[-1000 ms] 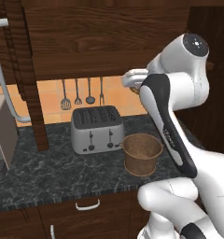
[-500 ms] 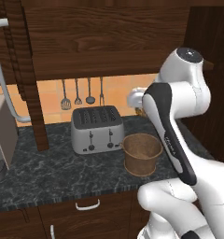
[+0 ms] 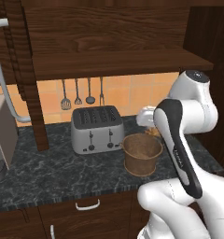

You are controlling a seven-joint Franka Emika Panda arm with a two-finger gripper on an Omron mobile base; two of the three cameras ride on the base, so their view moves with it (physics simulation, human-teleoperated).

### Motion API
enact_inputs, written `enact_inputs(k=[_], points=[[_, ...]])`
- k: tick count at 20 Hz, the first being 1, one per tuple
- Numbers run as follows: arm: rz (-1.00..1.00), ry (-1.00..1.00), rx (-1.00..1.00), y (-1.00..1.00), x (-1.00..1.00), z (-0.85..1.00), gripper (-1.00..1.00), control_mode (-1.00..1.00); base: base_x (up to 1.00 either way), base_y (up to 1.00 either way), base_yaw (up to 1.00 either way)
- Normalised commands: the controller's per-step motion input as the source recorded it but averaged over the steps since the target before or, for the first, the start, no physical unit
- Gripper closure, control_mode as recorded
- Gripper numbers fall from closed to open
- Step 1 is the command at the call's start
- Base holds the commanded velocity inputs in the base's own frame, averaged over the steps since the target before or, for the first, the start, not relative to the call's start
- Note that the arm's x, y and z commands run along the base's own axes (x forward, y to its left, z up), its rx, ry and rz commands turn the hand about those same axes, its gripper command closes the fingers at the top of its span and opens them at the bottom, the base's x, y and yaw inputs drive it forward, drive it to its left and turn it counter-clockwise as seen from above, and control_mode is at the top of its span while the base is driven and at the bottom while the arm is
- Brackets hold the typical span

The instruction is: Open the cabinet, pick up the bread from the cabinet and place it in the basket. Then move the basket to the dining counter.

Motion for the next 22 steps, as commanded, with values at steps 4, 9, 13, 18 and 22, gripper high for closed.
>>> enact_inputs(k=[4, 9, 13, 18, 22], points=[[-0.01, 0.1, -0.06, -0.47, 0.24, -0.62, 1.0, -1.0, 0.0, 0.0, 0.0], [0.0, 0.07, -0.06, -0.1, 0.23, -0.65, 1.0, -1.0, 0.0, 0.0, 0.0], [0.0, 0.0, -0.06, 0.01, 0.48, -0.52, 1.0, -1.0, 0.0, 0.0, 0.0], [0.0, 0.0, -0.02, 0.05, 0.79, -0.37, 1.0, -1.0, 0.0, 0.0, 0.0], [0.0, 0.08, 0.0, 0.01, 0.77, -0.01, 1.0, -1.0, 0.0, 0.0, 0.0]])
